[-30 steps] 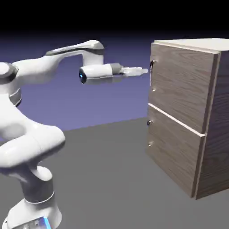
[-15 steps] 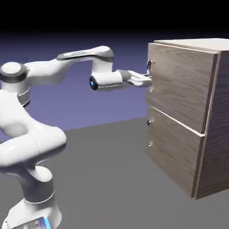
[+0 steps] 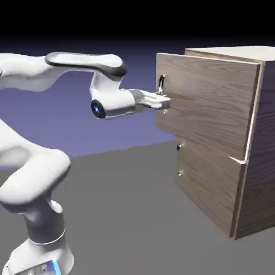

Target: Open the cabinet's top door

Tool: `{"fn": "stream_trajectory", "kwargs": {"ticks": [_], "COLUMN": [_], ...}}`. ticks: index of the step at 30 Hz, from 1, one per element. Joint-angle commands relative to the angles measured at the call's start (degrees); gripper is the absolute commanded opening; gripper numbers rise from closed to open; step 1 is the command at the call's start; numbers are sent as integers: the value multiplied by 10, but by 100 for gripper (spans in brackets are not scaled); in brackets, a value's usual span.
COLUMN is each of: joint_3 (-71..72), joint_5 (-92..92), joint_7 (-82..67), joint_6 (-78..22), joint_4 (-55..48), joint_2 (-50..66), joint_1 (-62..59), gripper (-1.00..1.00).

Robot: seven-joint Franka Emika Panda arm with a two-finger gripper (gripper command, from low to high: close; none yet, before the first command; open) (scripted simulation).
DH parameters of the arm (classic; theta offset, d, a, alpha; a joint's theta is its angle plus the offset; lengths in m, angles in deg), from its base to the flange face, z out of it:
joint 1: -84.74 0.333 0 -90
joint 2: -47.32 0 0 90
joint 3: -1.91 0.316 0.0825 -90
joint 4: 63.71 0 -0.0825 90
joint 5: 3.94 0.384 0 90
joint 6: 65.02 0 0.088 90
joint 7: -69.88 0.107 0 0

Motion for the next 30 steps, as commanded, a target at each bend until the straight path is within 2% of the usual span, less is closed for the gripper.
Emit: {"fn": "stream_trajectory", "kwargs": {"ticks": [1,9,16,23,30], "joint_3": [-21,-187,-325,-465,-611], "joint_5": [-21,-208,-383,-557,-728], "joint_7": [9,81,130,154,147], "joint_6": [-14,-126,-231,-346,-475], "joint_4": [18,148,219,248,229], "joint_2": [-6,-74,-133,-157,-120], "joint_1": [20,139,169,148,116], "gripper": [-100,-100,-100,-100,-100]}}
